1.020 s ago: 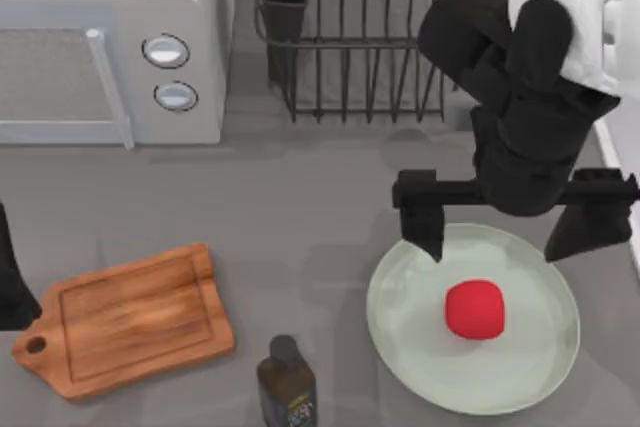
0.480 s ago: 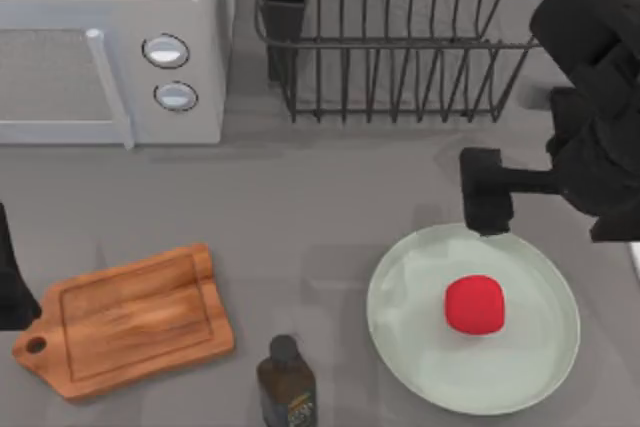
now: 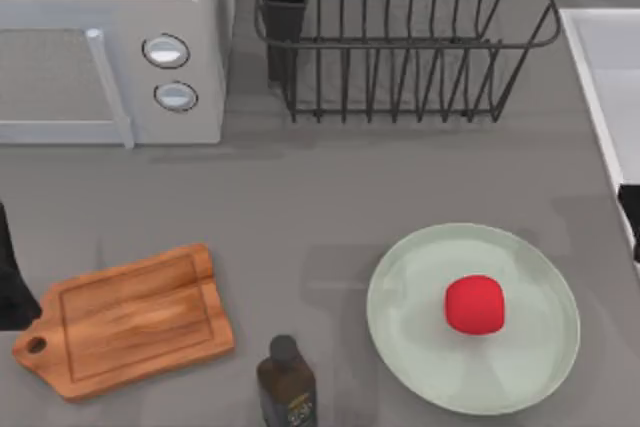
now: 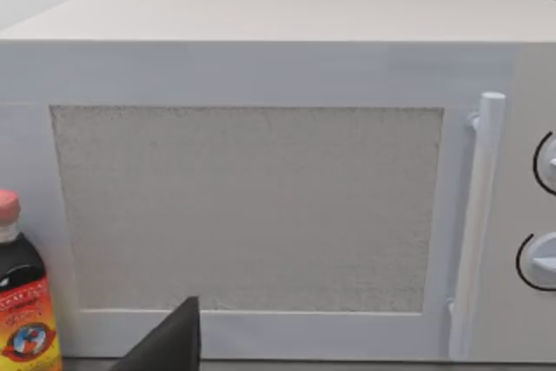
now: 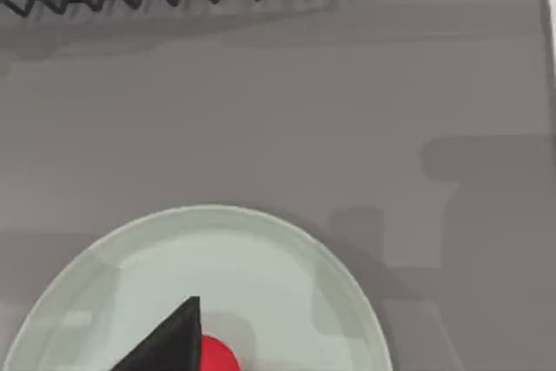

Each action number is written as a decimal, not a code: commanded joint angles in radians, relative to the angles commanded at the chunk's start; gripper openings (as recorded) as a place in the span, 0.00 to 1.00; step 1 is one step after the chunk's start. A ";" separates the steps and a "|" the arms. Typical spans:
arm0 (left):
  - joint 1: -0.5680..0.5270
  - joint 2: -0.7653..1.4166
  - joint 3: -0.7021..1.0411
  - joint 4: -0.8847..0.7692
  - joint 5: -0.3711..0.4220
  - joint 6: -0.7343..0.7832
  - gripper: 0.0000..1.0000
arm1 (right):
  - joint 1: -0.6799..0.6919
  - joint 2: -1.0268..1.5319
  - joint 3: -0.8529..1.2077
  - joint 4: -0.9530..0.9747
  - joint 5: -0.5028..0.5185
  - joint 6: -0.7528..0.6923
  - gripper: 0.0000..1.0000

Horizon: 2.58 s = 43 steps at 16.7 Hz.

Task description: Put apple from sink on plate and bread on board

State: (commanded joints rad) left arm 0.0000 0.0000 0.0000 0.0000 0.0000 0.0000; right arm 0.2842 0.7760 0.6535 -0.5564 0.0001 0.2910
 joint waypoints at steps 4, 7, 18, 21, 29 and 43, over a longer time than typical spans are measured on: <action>0.000 0.000 0.000 0.000 0.000 0.000 1.00 | -0.132 -0.417 -0.327 0.264 0.000 -0.135 1.00; 0.000 0.000 0.000 0.000 0.000 0.000 1.00 | -0.216 -0.631 -0.518 0.428 0.000 -0.221 1.00; 0.004 0.011 0.011 -0.011 -0.001 0.011 1.00 | -0.284 -0.776 -0.654 0.556 0.000 -0.291 1.00; 0.035 0.108 0.100 -0.090 -0.004 0.104 1.00 | -0.284 -0.776 -0.654 0.556 0.000 -0.291 1.00; 0.169 0.783 0.524 -0.466 0.006 0.619 1.00 | -0.284 -0.776 -0.654 0.556 0.000 -0.291 1.00; 0.324 1.698 1.091 -0.961 -0.001 1.347 1.00 | -0.284 -0.776 -0.654 0.556 0.000 -0.291 1.00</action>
State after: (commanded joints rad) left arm 0.3238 1.6982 1.0906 -0.9613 -0.0005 1.3468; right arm 0.0000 0.0000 0.0000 0.0000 -0.0001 0.0000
